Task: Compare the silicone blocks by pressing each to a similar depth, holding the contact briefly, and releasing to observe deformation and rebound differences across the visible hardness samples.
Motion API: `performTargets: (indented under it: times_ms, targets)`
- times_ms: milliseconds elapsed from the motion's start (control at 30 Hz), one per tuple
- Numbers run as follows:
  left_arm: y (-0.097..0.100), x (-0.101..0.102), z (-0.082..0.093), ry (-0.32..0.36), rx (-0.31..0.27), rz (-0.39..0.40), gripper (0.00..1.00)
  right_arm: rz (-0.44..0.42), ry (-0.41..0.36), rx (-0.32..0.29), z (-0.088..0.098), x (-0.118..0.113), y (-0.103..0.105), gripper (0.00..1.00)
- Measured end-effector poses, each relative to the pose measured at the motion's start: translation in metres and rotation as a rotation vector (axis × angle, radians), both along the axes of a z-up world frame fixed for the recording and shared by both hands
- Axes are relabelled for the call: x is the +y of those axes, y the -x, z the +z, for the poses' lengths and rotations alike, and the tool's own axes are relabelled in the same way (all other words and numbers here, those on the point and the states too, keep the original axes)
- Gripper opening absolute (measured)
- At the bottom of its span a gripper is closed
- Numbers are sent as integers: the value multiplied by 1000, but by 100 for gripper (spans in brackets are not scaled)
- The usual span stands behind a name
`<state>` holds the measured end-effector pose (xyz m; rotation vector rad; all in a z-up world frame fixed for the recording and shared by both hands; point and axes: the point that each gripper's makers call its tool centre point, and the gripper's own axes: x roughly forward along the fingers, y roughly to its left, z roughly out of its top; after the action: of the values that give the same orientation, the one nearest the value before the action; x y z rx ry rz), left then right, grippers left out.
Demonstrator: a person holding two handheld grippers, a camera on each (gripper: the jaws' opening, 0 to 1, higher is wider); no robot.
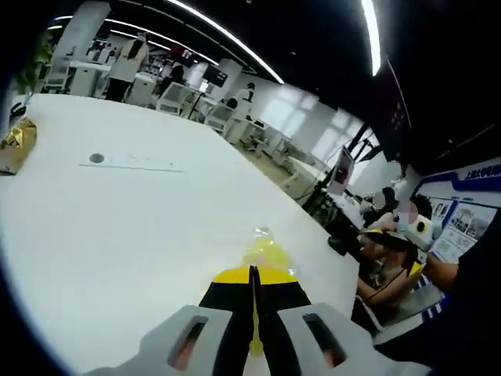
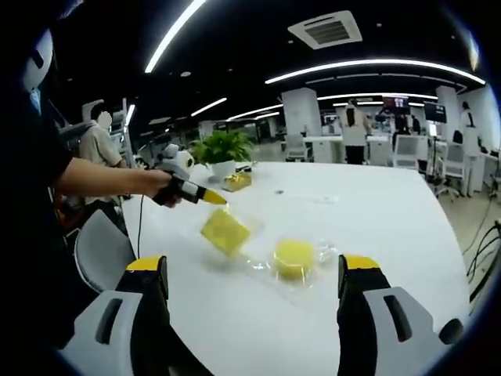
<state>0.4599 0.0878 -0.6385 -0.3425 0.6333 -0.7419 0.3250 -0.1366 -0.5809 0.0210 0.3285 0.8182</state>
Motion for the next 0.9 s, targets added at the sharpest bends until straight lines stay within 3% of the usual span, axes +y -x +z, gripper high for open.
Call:
performTargets:
  times_ms: [67, 200, 367, 767, 900]
  targets:
    - [-7, 12, -11, -56, -4, 18, 0, -3, -6, -2, 2, -1, -1, 83]
    - [-21, 22, -24, -90, 3, 38, 0, -14, -7, 2, 2, -4, -2, 82]
    - [-29, 24, -33, -64, 39, 67, 0, -21, 26, 29, -10, -8, 1, 82]
    - [-49, 27, -69, -164, 34, -4, 0, -46, 21, 61, -18, -8, 0, 79]
    - [-49, 30, -76, -161, 79, 2, 0, -19, 14, 85, -22, -2, 5, 79]
